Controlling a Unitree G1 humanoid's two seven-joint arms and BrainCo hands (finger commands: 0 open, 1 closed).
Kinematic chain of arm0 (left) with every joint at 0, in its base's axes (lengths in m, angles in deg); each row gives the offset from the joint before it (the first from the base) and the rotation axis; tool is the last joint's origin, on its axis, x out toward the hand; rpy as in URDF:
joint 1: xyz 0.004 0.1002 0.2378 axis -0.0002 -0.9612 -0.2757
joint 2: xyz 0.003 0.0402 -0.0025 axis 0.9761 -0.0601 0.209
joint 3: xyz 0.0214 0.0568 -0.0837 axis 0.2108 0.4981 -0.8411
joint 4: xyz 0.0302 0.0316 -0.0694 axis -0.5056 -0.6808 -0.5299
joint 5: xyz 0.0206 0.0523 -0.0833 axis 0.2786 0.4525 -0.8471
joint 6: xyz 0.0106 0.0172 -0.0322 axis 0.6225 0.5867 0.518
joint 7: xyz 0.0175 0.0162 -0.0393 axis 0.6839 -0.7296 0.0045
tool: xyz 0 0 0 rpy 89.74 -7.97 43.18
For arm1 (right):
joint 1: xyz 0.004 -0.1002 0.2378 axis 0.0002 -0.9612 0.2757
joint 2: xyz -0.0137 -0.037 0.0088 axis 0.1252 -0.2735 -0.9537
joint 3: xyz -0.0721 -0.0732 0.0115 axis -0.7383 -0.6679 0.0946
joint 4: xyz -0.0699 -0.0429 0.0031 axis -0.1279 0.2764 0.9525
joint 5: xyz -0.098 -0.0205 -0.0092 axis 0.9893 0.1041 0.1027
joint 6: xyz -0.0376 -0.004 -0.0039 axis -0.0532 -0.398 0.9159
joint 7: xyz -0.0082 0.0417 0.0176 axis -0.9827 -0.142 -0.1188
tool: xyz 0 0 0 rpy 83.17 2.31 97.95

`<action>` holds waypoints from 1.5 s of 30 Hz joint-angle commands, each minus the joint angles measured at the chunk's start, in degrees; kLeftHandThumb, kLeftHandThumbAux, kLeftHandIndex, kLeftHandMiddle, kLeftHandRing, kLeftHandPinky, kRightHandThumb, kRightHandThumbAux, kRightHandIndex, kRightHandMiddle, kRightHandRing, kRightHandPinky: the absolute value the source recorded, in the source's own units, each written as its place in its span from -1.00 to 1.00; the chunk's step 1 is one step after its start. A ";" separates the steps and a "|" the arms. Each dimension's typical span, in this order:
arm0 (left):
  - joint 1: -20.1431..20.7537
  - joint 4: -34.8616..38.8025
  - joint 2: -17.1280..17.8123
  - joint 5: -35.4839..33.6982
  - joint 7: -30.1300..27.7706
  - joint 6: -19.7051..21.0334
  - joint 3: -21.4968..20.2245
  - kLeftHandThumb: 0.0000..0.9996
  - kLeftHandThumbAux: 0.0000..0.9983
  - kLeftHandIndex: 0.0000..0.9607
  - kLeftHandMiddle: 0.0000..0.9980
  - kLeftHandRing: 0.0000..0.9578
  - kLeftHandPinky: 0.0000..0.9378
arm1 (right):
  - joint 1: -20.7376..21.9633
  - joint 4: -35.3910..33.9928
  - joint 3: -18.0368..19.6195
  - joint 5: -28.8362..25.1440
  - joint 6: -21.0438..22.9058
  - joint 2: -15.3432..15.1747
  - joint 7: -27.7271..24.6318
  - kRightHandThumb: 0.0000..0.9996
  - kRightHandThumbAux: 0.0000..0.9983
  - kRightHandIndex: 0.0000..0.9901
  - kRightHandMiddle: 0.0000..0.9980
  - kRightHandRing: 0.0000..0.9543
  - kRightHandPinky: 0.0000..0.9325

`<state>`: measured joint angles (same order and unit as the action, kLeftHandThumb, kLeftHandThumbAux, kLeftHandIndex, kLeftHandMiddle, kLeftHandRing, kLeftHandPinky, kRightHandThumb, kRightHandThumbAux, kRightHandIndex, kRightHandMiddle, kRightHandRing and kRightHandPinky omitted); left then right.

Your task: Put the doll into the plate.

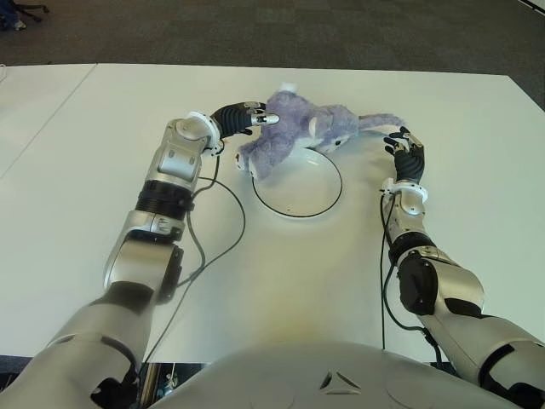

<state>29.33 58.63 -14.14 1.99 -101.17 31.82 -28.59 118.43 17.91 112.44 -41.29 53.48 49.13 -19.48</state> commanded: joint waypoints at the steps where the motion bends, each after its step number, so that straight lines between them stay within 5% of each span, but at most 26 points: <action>1: -4.09 4.45 -3.96 0.78 4.24 3.56 3.26 -0.87 -0.02 -1.00 -1.00 -1.00 -0.99 | -11.99 7.76 -0.59 0.64 5.56 5.51 1.13 1.00 0.41 -0.14 -0.76 -0.38 -0.10; 6: -7.04 -0.38 -7.38 3.24 11.94 -1.63 5.66 -0.61 0.02 -1.00 -1.00 -1.00 -1.00 | -11.84 7.78 -0.50 0.57 5.63 5.79 1.00 1.00 0.41 -0.14 -0.75 -0.39 -0.10; 11: -2.61 -19.94 -9.86 7.21 22.63 -11.92 7.94 -0.42 0.03 -1.00 -1.00 -1.00 -1.00 | -11.80 7.80 0.00 0.11 5.42 6.04 0.36 1.00 0.41 -0.14 -0.75 -0.39 -0.10; 21: 4.63 -41.21 -8.56 12.28 37.66 -24.27 10.72 -0.40 0.04 -1.00 -1.00 -0.98 -0.72 | -11.59 7.85 0.81 -0.79 6.16 6.39 -0.72 1.00 0.41 -0.14 -0.79 -0.39 -0.10; 32: 6.88 -48.51 -9.35 17.35 46.49 -28.04 15.03 -0.20 -0.01 -1.00 -1.00 -0.78 -0.46 | -11.67 7.82 1.00 -0.63 5.80 6.66 -0.71 1.00 0.41 -0.14 -0.81 -0.49 -0.13; 33: 6.88 -48.96 -9.46 17.69 47.09 -28.11 15.28 -0.03 -0.06 -1.00 -0.99 -0.73 -0.39 | -11.63 7.81 0.92 -0.52 5.89 6.69 -0.56 0.53 0.44 -0.17 -0.81 -0.64 -0.55; 34: 6.78 -49.45 -9.64 18.09 47.82 -28.11 15.61 -0.02 -0.06 -1.00 -0.98 -0.72 -0.39 | -11.61 7.82 0.86 -0.43 6.09 6.66 -0.53 0.49 0.44 -0.17 -0.81 -0.65 -0.58; 37: 6.37 -50.59 -9.83 19.00 49.42 -28.19 16.38 0.32 -0.13 -0.83 -0.77 -0.46 -0.16 | -11.66 7.84 0.70 -0.24 6.30 6.58 -0.57 0.45 0.44 -0.17 -0.80 -0.69 -0.56; 38: 6.28 -50.82 -9.81 19.21 49.71 -28.24 16.50 0.50 -0.15 -0.64 -0.67 -0.35 -0.07 | -11.68 7.84 0.64 -0.17 6.26 6.57 -0.55 0.45 0.44 -0.17 -0.78 -0.72 -0.63; 41: 6.07 -51.31 -9.54 19.52 50.46 -27.87 16.74 0.69 -0.15 -0.43 -0.37 -0.07 -0.02 | -11.87 7.85 0.60 -0.08 6.20 6.44 -0.53 0.45 0.44 -0.16 -0.77 -0.78 -0.71; 45: 6.14 -51.79 -8.61 19.99 50.59 -27.01 17.49 0.72 -0.14 -0.31 -0.21 0.02 0.00 | -11.98 7.85 0.44 0.15 6.16 6.45 0.04 0.44 0.44 -0.16 -0.76 -0.80 -0.72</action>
<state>38.14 10.91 -23.89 19.05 -50.67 1.65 -12.85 118.54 17.74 113.19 -41.40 53.34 50.02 -20.30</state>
